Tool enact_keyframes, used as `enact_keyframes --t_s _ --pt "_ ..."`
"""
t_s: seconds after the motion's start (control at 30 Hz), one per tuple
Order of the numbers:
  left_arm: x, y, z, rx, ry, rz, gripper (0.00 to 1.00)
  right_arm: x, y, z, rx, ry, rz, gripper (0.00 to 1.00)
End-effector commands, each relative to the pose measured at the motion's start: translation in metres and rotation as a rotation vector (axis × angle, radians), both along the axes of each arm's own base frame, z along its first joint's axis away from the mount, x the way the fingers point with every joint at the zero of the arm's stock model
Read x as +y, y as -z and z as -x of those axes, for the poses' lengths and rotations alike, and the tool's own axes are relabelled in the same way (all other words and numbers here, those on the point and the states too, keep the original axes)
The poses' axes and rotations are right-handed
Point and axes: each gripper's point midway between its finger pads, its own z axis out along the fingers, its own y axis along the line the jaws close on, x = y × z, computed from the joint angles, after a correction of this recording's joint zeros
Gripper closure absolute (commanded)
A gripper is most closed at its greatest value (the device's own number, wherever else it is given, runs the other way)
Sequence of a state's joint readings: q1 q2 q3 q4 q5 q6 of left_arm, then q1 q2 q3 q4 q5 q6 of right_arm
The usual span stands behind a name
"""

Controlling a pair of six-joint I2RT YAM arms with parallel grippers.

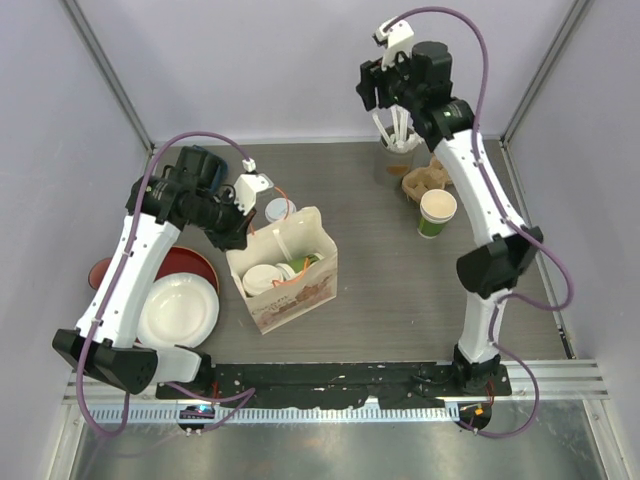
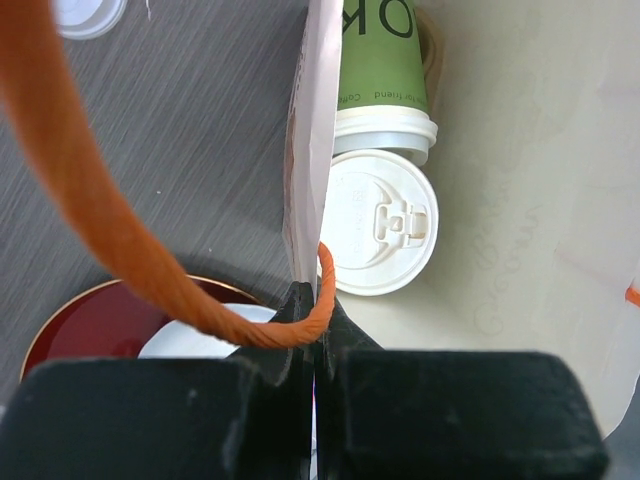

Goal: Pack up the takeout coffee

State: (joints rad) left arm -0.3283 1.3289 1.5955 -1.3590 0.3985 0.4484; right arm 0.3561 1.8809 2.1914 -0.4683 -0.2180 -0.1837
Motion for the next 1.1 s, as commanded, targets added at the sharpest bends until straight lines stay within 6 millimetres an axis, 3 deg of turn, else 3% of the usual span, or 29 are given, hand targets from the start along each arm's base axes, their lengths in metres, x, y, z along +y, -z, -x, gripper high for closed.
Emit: enact_keyframes --t_s 0.0,0.07,0.13,0.17,0.37,0.47,0.5,0.67,0.7,0.77,0.93,0.97,1.03,1.07 --pt "0.008 -0.002 0.025 0.087 -0.005 -0.034 1.0 -0.04 0.068 -0.077 0.046 0.262 0.162 0.36" --pt "0.008 -0.002 0.025 0.09 -0.006 -0.036 1.0 -0.045 0.094 -0.098 0.068 0.308 0.204 0.33" --pt "0.008 -0.002 0.024 0.089 -0.006 -0.036 1.0 -0.052 0.104 -0.109 0.063 0.345 0.231 0.3" --pt "0.008 -0.001 0.024 0.092 -0.005 -0.035 1.0 -0.05 0.121 -0.117 0.074 0.347 0.245 0.29" --pt "0.006 -0.001 0.025 0.1 -0.001 -0.031 1.0 -0.052 0.15 -0.145 0.031 0.334 0.316 0.3" --pt "0.006 -0.001 0.024 0.099 0.0 -0.029 1.0 -0.046 0.157 -0.148 0.028 0.313 0.31 0.46" --pt "0.006 0.0 0.024 0.102 -0.004 -0.029 1.0 -0.046 0.162 -0.149 0.034 0.314 0.311 0.61" --pt "0.008 0.0 0.026 0.097 -0.002 -0.034 1.0 -0.053 0.171 -0.148 0.049 0.34 0.343 0.83" --pt "0.008 0.001 0.027 0.099 -0.003 -0.035 1.0 -0.055 0.168 -0.147 0.042 0.346 0.35 0.9" --pt "0.008 0.002 0.027 0.102 -0.001 -0.036 1.0 -0.057 0.161 -0.143 0.032 0.347 0.35 0.94" --pt "0.007 0.002 0.026 0.099 -0.001 -0.032 1.0 -0.061 0.135 -0.131 0.004 0.349 0.339 0.98" --pt "0.007 0.001 0.026 0.096 -0.001 -0.031 1.0 -0.062 0.119 -0.127 -0.022 0.352 0.325 0.98" --pt "0.007 0.001 0.027 0.098 0.001 -0.03 1.0 -0.062 0.108 -0.119 -0.036 0.347 0.315 0.98" --pt "0.008 0.0 0.027 0.093 0.001 -0.029 1.0 -0.061 0.089 -0.113 -0.064 0.334 0.298 0.99"
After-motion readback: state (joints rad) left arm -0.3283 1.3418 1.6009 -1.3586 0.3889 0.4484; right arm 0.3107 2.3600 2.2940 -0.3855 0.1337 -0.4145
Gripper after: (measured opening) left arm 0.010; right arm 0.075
